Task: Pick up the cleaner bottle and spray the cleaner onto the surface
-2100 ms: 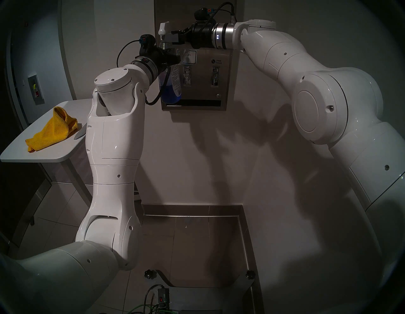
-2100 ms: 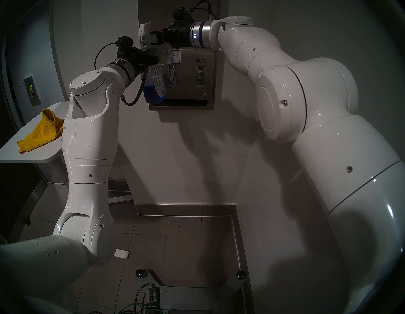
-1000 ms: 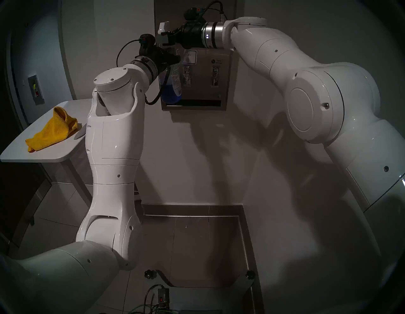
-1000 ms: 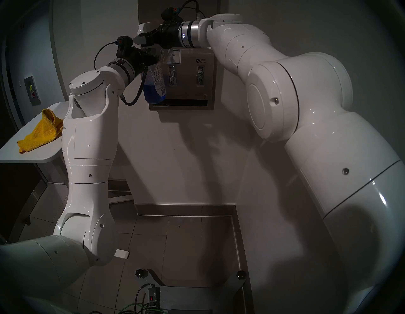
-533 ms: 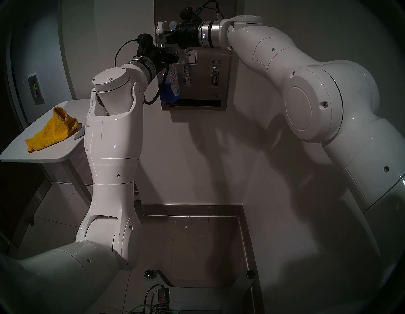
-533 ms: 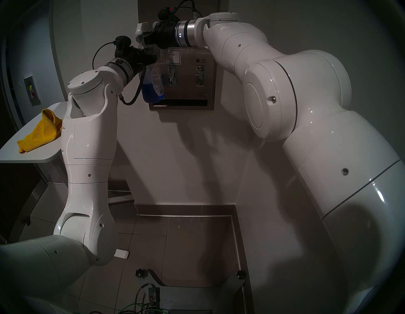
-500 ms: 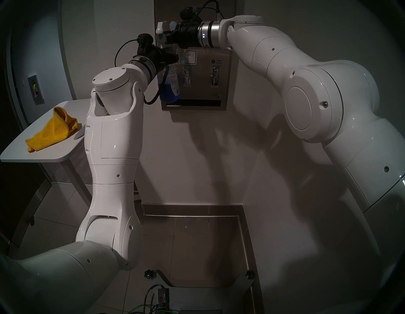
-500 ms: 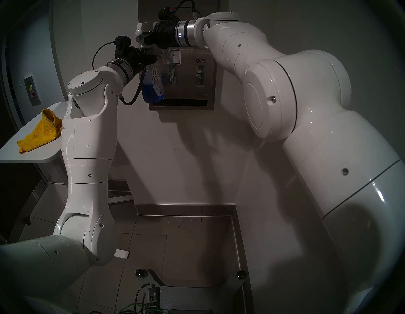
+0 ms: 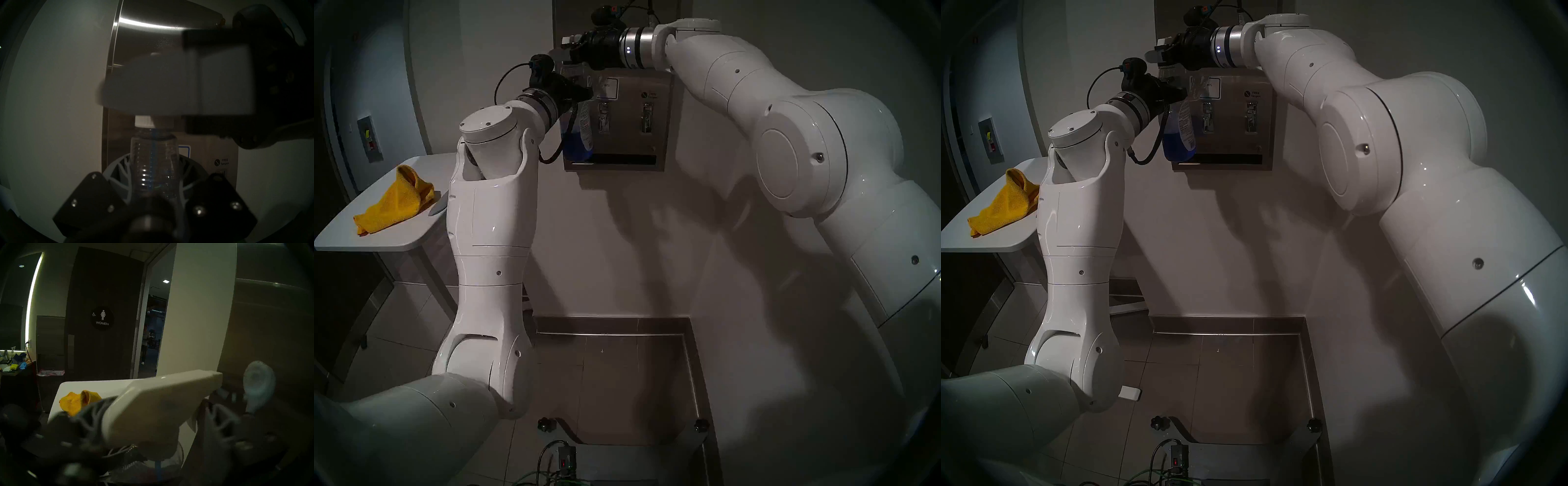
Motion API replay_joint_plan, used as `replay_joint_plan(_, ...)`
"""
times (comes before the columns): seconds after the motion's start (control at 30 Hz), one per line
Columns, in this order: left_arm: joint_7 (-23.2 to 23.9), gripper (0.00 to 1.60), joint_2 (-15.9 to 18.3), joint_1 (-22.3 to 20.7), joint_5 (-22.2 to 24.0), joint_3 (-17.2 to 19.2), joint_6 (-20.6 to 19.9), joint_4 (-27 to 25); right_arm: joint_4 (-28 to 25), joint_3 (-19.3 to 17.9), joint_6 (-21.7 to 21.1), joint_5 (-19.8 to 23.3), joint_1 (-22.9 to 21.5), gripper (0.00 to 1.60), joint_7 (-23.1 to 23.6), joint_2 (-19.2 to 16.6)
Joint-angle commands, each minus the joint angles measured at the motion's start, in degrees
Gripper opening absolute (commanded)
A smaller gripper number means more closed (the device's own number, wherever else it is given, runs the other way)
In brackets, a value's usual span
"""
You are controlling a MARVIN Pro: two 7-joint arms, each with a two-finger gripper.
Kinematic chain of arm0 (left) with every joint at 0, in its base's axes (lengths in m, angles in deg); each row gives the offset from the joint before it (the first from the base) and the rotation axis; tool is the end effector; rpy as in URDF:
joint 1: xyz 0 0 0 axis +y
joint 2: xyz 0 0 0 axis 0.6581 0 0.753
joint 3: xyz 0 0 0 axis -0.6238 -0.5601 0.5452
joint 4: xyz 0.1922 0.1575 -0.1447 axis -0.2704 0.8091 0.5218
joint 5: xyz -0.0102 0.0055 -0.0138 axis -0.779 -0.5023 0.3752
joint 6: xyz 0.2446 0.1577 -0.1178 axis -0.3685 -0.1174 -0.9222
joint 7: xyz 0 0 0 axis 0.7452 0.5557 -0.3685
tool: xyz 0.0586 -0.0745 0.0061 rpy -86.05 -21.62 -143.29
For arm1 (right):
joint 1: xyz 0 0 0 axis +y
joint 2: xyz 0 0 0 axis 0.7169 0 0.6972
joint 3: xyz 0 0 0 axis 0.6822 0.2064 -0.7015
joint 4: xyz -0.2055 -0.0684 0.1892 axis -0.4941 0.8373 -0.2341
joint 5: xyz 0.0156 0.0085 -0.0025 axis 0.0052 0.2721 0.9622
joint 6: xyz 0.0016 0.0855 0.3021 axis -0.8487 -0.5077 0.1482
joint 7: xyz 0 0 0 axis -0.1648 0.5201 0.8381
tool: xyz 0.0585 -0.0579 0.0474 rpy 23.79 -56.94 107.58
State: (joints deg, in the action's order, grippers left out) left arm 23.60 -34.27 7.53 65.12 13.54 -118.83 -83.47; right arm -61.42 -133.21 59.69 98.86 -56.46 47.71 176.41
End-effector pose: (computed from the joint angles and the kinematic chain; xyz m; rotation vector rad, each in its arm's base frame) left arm 0.5132 -0.0164 0.0459 1.7625 -0.2188 2.3553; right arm 0.6118 0.1867 0.1570 -1.4767 -1.1427 -1.6336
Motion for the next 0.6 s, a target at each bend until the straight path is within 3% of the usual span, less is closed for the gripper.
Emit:
replay_joint_plan(0.0,0.00,0.00,-0.14,-3.39,0.06,-0.03,1.25,-2.51,-1.38,-0.47,0.71,0.32,-3.05,1.60,0.18,-0.91)
replay_joint_plan(0.57,0.32,0.00,-0.19,-3.59,0.01,-0.19,0.81,-2.69,-0.50,-0.39,1.31,0.17,-2.75,1.60,2.62,-4.74)
